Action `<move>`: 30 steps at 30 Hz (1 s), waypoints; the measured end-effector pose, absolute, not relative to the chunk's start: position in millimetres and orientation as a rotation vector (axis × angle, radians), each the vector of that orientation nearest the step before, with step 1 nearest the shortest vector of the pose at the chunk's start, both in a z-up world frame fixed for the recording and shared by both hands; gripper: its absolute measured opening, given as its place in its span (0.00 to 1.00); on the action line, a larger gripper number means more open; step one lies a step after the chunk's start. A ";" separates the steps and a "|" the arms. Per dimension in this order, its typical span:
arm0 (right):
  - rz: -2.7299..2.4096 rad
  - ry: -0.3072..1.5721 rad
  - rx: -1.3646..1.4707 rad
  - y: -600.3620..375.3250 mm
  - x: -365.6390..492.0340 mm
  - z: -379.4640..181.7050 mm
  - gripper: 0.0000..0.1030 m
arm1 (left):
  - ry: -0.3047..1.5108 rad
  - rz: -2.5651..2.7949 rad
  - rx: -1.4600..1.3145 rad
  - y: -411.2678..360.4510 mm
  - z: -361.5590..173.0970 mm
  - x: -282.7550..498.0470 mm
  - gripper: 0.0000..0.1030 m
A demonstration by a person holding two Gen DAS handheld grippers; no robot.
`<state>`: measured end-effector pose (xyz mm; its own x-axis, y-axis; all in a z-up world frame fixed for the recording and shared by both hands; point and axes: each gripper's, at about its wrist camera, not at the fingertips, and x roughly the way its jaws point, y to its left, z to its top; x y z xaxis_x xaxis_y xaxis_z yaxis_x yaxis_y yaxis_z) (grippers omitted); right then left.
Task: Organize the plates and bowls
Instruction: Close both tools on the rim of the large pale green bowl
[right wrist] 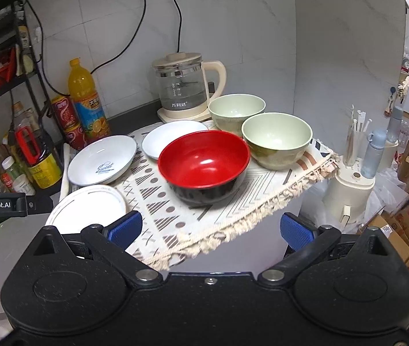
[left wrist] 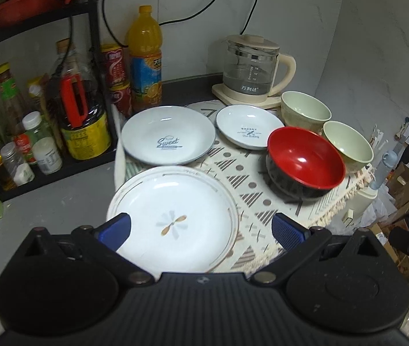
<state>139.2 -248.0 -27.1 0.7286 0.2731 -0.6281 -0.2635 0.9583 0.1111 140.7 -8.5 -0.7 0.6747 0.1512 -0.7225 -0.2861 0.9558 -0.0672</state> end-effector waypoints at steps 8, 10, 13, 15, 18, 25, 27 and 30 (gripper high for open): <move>0.247 0.683 0.029 -256.8 185.4 -28.1 1.00 | 0.788 0.198 -0.181 -20.9 -1.5 196.8 1.00; 0.240 0.689 0.041 -258.5 197.8 -29.4 1.00 | 0.791 0.179 -0.176 -23.3 -2.5 212.5 0.99; 0.219 0.689 0.048 -260.4 213.9 -31.9 1.00 | 0.796 0.151 -0.166 -25.8 -6.1 235.1 0.99; 0.201 0.703 0.058 -261.6 225.8 -35.2 1.00 | 0.806 0.130 -0.167 -26.9 -9.9 249.6 0.99; 0.169 0.721 0.074 -264.1 240.1 -40.3 1.00 | 0.831 0.098 -0.171 -28.2 -16.8 270.2 0.99; 0.091 0.733 0.115 -272.5 271.1 -46.0 1.00 | 0.858 0.027 -0.166 -33.9 -25.3 313.6 0.98; 0.079 0.736 0.134 -277.2 278.1 -46.9 1.00 | 0.864 0.014 -0.149 -37.6 -25.8 324.7 0.97; 0.050 0.736 0.143 -283.1 289.6 -49.2 1.00 | 0.868 -0.008 -0.134 -44.1 -25.6 338.3 0.97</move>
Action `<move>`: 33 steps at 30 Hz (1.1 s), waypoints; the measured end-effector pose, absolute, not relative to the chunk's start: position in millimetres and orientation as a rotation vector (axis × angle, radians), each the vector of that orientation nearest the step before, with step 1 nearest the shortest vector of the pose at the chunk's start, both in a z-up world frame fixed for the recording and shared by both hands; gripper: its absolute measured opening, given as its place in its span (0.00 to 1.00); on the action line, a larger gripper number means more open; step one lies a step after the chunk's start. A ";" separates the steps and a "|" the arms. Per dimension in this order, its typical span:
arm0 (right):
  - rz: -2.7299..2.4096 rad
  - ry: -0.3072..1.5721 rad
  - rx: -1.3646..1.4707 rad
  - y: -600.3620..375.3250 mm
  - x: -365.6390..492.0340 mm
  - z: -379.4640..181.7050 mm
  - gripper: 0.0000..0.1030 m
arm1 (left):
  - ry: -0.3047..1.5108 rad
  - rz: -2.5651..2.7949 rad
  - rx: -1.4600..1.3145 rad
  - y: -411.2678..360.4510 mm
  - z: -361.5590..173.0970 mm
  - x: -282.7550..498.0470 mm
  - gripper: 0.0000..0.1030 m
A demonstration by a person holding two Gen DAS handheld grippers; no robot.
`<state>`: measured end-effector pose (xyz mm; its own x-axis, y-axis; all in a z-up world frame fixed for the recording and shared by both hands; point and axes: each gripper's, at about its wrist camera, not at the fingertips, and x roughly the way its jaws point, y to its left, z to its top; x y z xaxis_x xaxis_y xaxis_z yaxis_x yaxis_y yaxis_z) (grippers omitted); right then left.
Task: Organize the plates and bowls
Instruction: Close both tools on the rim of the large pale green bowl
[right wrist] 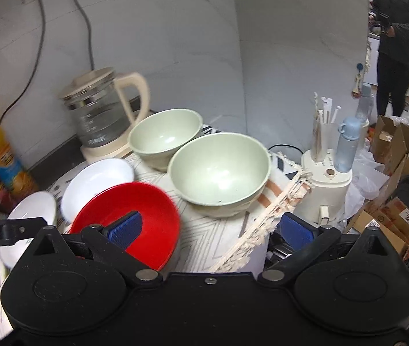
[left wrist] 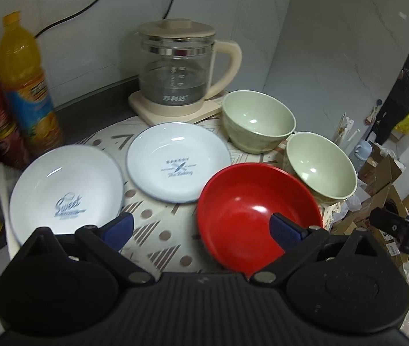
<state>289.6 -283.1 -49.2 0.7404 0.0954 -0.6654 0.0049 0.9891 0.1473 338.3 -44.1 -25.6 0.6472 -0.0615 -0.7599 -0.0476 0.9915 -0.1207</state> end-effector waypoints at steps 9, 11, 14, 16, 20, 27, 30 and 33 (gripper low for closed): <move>0.003 0.749 0.182 -310.9 325.7 -62.1 1.00 | 0.860 -0.055 -0.144 -70.5 -21.9 373.5 0.98; 0.003 0.764 0.175 -315.3 334.6 -65.2 1.00 | 0.861 -0.055 -0.148 -76.5 -21.8 381.5 0.97; 0.014 0.787 0.166 -321.6 345.8 -69.8 1.00 | 0.854 -0.074 -0.164 -86.4 -22.0 391.8 0.97; 0.024 0.813 0.173 -327.8 353.2 -72.3 0.99 | 0.851 -0.072 -0.165 -94.8 -22.3 398.4 0.97; 0.060 0.832 0.179 -337.3 367.4 -77.6 0.92 | 0.853 -0.082 -0.188 -109.8 -24.2 413.8 0.94; 0.106 0.891 0.200 -352.8 388.2 -92.8 0.71 | 0.878 -0.097 -0.200 -136.1 -39.5 442.0 0.87; 0.127 0.923 0.226 -358.5 396.2 -100.2 0.62 | 0.909 -0.098 -0.214 -145.3 -49.0 452.5 0.75; 0.140 0.937 0.212 -359.8 405.4 -106.6 0.60 | 0.941 -0.101 -0.240 -151.0 -59.0 462.5 0.62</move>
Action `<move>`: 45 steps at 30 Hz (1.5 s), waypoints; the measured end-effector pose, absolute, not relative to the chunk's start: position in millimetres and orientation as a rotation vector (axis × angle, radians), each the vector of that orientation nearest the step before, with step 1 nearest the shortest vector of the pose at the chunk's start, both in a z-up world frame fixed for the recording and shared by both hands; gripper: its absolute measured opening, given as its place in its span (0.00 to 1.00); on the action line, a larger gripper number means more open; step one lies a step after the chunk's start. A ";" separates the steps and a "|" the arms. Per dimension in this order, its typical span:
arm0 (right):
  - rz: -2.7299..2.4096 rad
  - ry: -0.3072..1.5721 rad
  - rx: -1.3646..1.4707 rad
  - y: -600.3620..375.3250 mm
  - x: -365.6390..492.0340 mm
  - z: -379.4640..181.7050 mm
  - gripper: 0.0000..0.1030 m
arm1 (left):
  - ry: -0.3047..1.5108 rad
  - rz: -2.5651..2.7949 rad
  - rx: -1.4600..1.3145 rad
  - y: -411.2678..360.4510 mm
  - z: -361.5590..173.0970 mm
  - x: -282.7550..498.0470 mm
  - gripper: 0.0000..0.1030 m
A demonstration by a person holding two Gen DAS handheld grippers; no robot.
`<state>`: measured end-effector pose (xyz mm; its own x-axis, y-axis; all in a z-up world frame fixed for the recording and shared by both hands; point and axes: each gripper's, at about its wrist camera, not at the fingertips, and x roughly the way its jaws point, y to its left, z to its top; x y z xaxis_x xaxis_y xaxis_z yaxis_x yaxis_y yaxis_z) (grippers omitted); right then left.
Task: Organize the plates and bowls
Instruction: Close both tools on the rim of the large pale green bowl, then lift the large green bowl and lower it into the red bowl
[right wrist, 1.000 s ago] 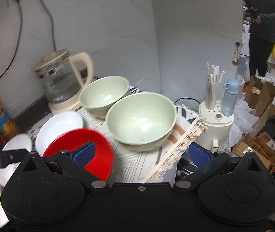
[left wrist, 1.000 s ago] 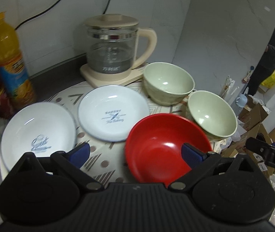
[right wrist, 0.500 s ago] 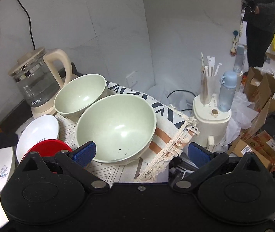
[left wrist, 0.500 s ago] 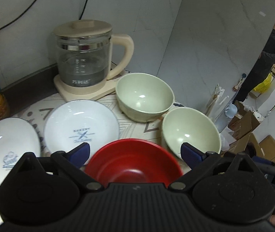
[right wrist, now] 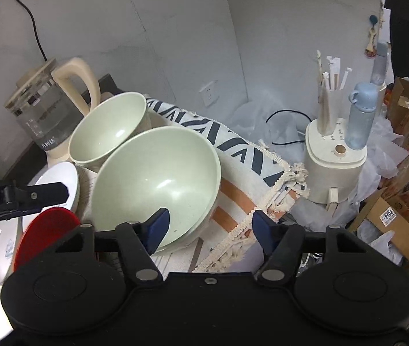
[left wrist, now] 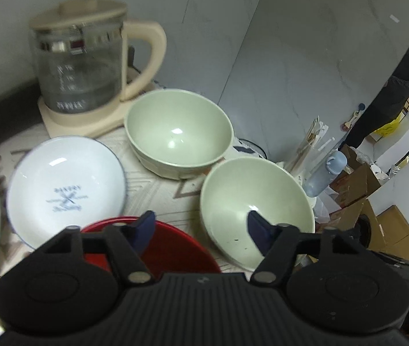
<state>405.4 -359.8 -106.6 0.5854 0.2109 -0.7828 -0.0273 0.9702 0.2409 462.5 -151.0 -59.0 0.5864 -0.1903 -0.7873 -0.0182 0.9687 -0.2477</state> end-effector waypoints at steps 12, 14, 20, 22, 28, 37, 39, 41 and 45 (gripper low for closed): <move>0.177 1.007 0.218 -361.3 441.0 -127.9 0.45 | 0.987 -0.090 -0.249 -166.0 -88.2 500.3 0.45; 0.183 1.023 0.224 -360.6 446.3 -131.1 0.41 | 1.001 -0.086 -0.260 -167.1 -92.4 506.3 0.39; 0.217 1.051 0.202 -352.4 454.4 -141.0 0.17 | 1.054 -0.075 -0.273 -171.0 -104.5 517.8 0.23; 0.226 1.047 0.209 -354.1 455.3 -139.9 0.17 | 1.059 -0.063 -0.269 -172.8 -106.8 518.5 0.22; 0.242 1.003 0.206 -362.2 454.2 -124.8 0.17 | 1.053 -0.060 -0.295 -171.3 -102.7 513.2 0.17; 0.296 0.895 0.176 -361.1 455.1 -86.3 0.17 | 0.949 -0.033 -0.317 -173.1 -68.0 501.3 0.17; 0.314 0.873 0.170 -358.5 454.5 -79.0 0.17 | 0.923 -0.021 -0.324 -169.9 -59.3 496.5 0.17; 0.334 0.855 0.164 -354.5 453.2 -72.3 0.18 | 0.898 -0.008 -0.331 -166.4 -51.1 490.9 0.17; 0.382 0.831 0.144 -344.1 448.6 -61.2 0.18 | 0.859 0.022 -0.345 -156.9 -38.0 477.5 0.17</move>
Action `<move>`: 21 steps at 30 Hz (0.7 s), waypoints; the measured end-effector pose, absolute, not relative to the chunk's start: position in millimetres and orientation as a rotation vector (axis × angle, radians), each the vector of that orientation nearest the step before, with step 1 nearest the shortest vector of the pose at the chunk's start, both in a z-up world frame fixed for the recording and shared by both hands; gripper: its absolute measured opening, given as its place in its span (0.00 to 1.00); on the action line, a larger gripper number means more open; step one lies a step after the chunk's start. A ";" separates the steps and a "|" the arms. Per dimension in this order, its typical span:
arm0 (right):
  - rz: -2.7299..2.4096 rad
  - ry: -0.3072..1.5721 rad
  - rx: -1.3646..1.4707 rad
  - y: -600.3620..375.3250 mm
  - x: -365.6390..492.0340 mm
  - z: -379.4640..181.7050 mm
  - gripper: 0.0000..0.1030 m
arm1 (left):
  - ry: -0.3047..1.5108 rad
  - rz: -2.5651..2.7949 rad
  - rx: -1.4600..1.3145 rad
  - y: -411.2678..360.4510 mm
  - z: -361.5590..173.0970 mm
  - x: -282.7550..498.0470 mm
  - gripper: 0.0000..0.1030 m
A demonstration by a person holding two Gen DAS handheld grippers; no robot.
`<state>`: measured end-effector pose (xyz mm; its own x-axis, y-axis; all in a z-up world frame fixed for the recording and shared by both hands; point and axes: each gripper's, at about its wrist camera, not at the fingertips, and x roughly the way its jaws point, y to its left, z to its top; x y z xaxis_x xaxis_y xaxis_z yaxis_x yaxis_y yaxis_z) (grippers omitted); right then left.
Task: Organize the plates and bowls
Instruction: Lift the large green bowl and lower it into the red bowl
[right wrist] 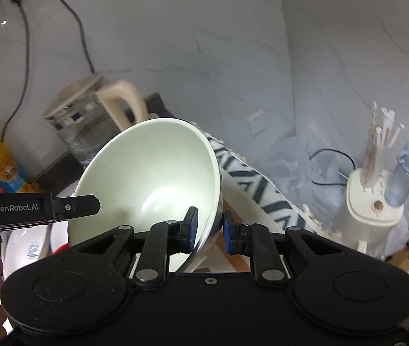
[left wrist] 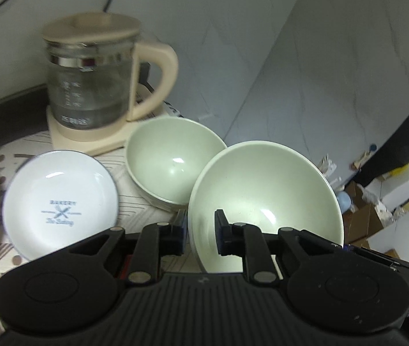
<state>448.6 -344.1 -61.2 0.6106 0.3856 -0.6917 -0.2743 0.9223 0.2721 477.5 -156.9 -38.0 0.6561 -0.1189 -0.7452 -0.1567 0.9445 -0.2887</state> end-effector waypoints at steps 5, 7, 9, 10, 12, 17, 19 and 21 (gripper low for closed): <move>0.439 0.834 0.131 -328.2 440.5 -55.7 0.18 | 0.835 0.071 -0.368 -142.5 -27.7 457.1 0.17; 0.458 0.836 0.126 -320.7 436.3 -55.0 0.18 | 0.827 0.090 -0.374 -136.7 -24.9 448.6 0.17; 0.474 0.841 0.126 -314.0 432.8 -54.8 0.18 | 0.823 0.110 -0.381 -129.8 -23.3 439.8 0.17; 0.482 0.843 0.127 -310.4 429.2 -54.0 0.18 | 0.822 0.119 -0.383 -126.5 -22.7 435.5 0.17; 0.497 0.850 0.122 -302.8 422.7 -53.3 0.18 | 0.824 0.135 -0.388 -119.5 -22.2 426.7 0.17; 0.527 0.851 0.112 -287.6 407.8 -48.8 0.18 | 0.814 0.172 -0.402 -103.3 -17.8 403.7 0.17; 0.534 0.851 0.109 -283.2 401.4 -47.0 0.18 | 0.814 0.180 -0.405 -99.1 -16.0 395.0 0.17; 0.539 0.851 0.101 -279.2 395.9 -46.1 0.18 | 0.815 0.187 -0.404 -96.1 -14.8 387.2 0.17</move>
